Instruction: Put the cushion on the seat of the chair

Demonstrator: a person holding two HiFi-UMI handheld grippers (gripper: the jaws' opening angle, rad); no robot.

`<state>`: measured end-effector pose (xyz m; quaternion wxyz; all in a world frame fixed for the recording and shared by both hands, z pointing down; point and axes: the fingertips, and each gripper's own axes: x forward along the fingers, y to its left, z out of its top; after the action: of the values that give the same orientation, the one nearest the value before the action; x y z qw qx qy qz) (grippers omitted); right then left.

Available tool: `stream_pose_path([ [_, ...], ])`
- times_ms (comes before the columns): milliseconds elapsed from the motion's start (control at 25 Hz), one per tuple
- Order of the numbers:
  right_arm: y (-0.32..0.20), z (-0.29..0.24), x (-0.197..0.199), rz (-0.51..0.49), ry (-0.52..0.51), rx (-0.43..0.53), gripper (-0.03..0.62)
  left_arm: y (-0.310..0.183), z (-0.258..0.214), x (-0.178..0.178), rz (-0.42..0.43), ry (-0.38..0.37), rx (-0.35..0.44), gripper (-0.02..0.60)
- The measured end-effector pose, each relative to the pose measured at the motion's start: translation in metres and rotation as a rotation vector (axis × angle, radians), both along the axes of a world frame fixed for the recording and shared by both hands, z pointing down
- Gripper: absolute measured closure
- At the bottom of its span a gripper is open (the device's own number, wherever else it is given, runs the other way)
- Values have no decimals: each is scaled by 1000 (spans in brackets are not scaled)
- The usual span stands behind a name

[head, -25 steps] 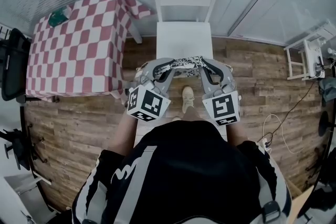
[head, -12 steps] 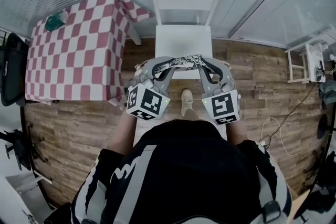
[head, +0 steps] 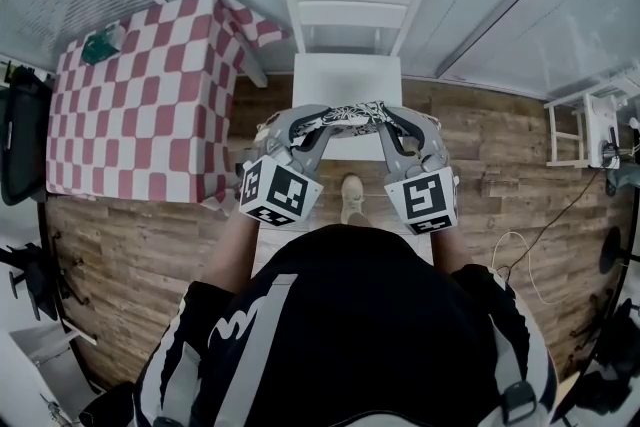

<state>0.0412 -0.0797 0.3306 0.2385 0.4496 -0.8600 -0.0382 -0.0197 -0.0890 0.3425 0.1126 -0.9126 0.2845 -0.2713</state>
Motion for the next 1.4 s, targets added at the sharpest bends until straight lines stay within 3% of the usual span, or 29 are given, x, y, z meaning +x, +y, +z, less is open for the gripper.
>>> stream_pose_path([
  [320,-32,-1,13,6,-3,-14,585,-29,4,12,-23,-3,-2,566],
  [880,-55,28,23,-79,14,-77,585,-59,27,22,-75,-1,-52,566],
  [1400,-68,64,19,-93,44,-151,585,-80,55,16,-44,-29,-113,566],
])
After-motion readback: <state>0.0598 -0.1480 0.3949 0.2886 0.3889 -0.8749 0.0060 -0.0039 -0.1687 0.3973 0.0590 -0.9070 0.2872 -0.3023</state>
